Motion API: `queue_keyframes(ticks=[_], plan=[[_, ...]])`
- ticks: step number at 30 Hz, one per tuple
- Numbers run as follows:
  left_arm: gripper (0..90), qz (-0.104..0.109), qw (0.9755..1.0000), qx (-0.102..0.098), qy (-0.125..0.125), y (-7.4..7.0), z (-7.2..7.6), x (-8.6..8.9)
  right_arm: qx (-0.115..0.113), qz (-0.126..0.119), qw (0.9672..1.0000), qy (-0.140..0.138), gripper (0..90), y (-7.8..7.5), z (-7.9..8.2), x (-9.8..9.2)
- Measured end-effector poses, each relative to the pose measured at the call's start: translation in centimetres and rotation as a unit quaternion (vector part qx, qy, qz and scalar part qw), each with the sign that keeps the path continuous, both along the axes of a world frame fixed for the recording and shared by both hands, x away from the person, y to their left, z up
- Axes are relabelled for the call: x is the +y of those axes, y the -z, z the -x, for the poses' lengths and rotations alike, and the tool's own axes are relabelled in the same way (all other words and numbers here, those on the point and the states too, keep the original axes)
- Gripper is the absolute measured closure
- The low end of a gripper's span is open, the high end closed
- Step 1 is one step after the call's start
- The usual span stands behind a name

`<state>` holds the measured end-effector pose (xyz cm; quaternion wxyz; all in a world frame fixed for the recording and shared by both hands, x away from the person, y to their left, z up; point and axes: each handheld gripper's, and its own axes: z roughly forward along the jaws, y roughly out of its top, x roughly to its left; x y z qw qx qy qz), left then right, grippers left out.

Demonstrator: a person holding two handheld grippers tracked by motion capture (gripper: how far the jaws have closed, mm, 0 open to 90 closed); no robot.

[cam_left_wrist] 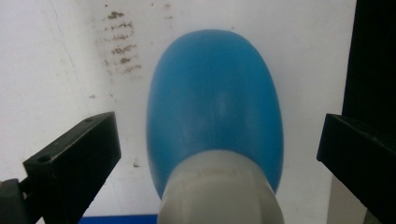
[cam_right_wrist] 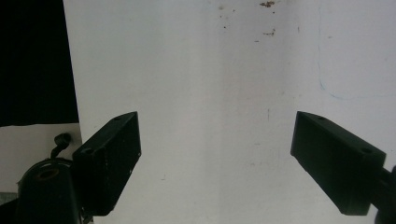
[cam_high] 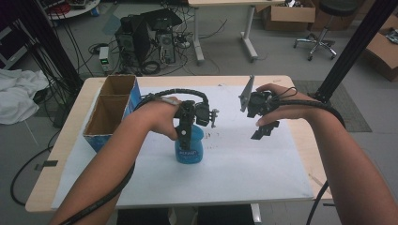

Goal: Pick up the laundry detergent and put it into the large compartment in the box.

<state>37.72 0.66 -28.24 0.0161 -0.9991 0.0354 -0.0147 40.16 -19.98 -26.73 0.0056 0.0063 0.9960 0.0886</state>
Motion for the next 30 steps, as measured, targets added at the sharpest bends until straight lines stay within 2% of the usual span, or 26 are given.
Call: queue_keyframes(ticks=[2, 4, 8, 14, 19, 30], plan=[[0.1, -0.002, 1.0, -0.008, 0.003, 0.3, 0.0, 0.1, 0.0, -0.001, 1.0, -0.001, 16.3, 0.1, 0.0, 0.0], [0.1, -0.001, 1.0, -0.005, 0.0, 0.4, 0.0, 0.1, 0.0, 0.0, 1.0, 0.0, 16.2, 0.1, 0.0, 0.0], [0.2, 0.0, 0.9999, -0.013, 0.0, 0.8, 0.1, 0.0, 0.001, 0.001, 1.0, 0.002, 16.2, 0.1, -0.1, 0.0], [0.5, -0.009, 0.9998, -0.018, -0.003, 1.4, 0.0, 0.0, -0.002, -0.001, 1.0, 0.001, 16.2, -0.1, 0.1, 0.0], [1.8, -0.004, 0.9998, -0.021, -0.004, 1.4, 0.1, 0.0, 0.0, -0.002, 1.0, 0.002, 16.2, 0.0, 0.0, -0.2], [11.7, 0.001, 0.9994, -0.036, -0.001, 1.5, 0.1, 0.0, 0.001, 0.001, 1.0, 0.003, 16.1, 0.2, 0.0, 0.0]])
